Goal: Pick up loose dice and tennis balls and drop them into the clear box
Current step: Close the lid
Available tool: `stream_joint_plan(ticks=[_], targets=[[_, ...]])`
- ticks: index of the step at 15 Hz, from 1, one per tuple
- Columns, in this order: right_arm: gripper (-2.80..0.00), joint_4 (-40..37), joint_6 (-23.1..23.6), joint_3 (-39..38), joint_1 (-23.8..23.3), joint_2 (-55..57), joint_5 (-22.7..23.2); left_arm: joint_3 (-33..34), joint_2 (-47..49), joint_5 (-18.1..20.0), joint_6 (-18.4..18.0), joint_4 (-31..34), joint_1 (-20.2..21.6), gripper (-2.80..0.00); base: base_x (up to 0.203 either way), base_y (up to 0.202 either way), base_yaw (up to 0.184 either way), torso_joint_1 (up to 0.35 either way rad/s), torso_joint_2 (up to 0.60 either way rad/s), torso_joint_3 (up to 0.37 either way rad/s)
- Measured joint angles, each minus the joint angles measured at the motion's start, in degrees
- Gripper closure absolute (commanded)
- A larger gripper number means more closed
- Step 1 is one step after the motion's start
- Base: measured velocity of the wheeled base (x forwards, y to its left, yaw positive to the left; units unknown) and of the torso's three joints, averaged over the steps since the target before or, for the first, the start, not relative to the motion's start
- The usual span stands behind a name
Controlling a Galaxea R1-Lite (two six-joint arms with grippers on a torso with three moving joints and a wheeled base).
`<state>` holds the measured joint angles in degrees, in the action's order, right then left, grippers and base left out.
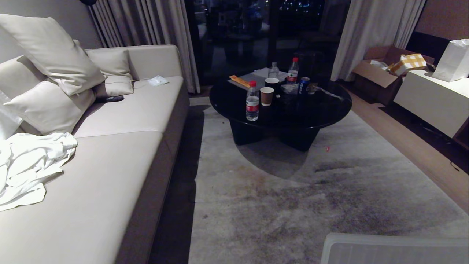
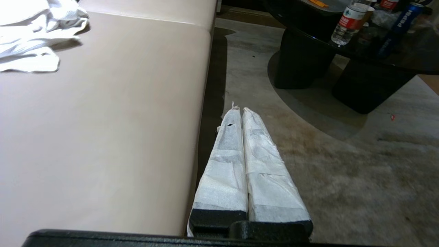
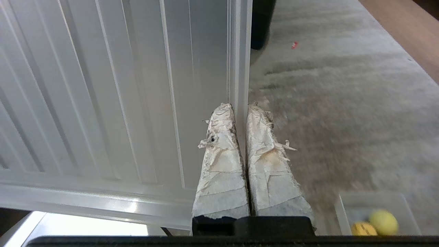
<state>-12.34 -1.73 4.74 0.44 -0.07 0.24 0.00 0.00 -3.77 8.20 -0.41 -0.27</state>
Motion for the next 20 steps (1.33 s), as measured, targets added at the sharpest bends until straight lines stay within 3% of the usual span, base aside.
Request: stream_joint_plan(ticks=[13,20], targets=[[0.00,0.0,0.0,0.0,0.0,0.0,0.0,0.0,0.0,0.0,0.0,0.0,0.0,0.00,-0.182,0.000,0.000,0.004,0.00,0.004],[0.00,0.0,0.0,0.0,0.0,0.0,0.0,0.0,0.0,0.0,-0.1,0.0,0.0,0.00,-0.016,0.000,0.000,0.000,0.00,0.000]])
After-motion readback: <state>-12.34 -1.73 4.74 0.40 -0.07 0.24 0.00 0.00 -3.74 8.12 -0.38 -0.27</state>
